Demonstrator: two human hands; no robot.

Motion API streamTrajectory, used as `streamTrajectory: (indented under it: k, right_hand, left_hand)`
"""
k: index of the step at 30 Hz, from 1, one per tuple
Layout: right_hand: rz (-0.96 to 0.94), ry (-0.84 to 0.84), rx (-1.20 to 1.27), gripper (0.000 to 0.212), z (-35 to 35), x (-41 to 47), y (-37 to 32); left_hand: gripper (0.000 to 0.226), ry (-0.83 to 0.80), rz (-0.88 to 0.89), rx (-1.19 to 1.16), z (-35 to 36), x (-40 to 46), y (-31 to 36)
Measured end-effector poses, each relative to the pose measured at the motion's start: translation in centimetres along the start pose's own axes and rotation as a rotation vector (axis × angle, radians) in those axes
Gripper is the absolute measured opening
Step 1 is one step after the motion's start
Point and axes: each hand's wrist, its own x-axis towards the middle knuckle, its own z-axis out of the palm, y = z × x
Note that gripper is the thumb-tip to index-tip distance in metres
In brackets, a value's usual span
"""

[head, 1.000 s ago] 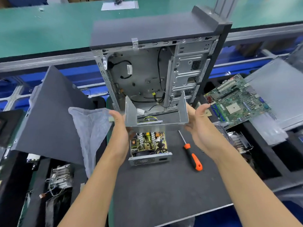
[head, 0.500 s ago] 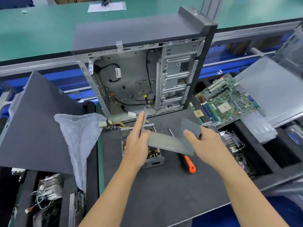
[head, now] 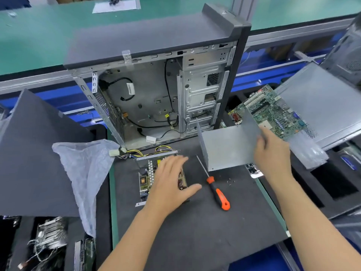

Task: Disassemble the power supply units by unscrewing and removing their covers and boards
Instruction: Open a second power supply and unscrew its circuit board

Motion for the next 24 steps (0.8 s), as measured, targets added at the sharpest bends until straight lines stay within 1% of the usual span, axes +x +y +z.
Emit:
streamTrajectory:
  k: [2, 3, 6, 10, 12, 14, 17, 20, 24]
  right_hand:
    - [-0.08, 0.041, -0.085, 0.041, 0.1, 1.3, -0.6]
    - [-0.117, 0.051, -0.147, 0.043, 0.4, 1.9, -0.8]
    - [-0.208, 0.058, -0.307, 0.048, 1.5, 2.9, -1.2]
    - [-0.309, 0.098, -0.335, 0.048, 3.2, 3.2, -1.7]
    - [-0.335, 0.096, -0.363, 0.051, 4.0, 3.1, -1.7]
    - [-0.337, 0.095, -0.387, 0.053, 4.6, 3.0, -1.5]
    - [-0.361, 0.119, -0.358, 0.053, 5.3, 2.8, -0.9]
    - [-0.353, 0.121, -0.344, 0.051, 5.9, 2.6, -0.3]
    - [-0.31, 0.052, -0.278, 0.049, 6.5, 2.6, 0.1]
  left_hand:
    - [0.068, 0.014, 0.005, 0.149, 0.3, -0.9, -1.0]
    - [0.063, 0.006, 0.007, 0.186, 0.3, -1.2, -1.3]
    - [0.054, -0.015, 0.07, 0.208, 0.2, -1.9, -1.9]
    - [0.038, 0.031, 0.177, 0.221, 0.4, -2.2, -2.5]
    - [0.035, 0.059, 0.199, 0.242, 0.7, -2.2, -2.7]
    - [0.027, 0.096, 0.243, 0.262, 0.9, -2.2, -3.0]
    - [0.031, 0.138, 0.274, 0.296, 1.2, -2.3, -3.1]
    - [0.034, 0.148, 0.248, 0.289, 1.3, -2.3, -2.9]
    - [0.034, 0.12, 0.217, 0.279, 1.2, -2.3, -2.8]
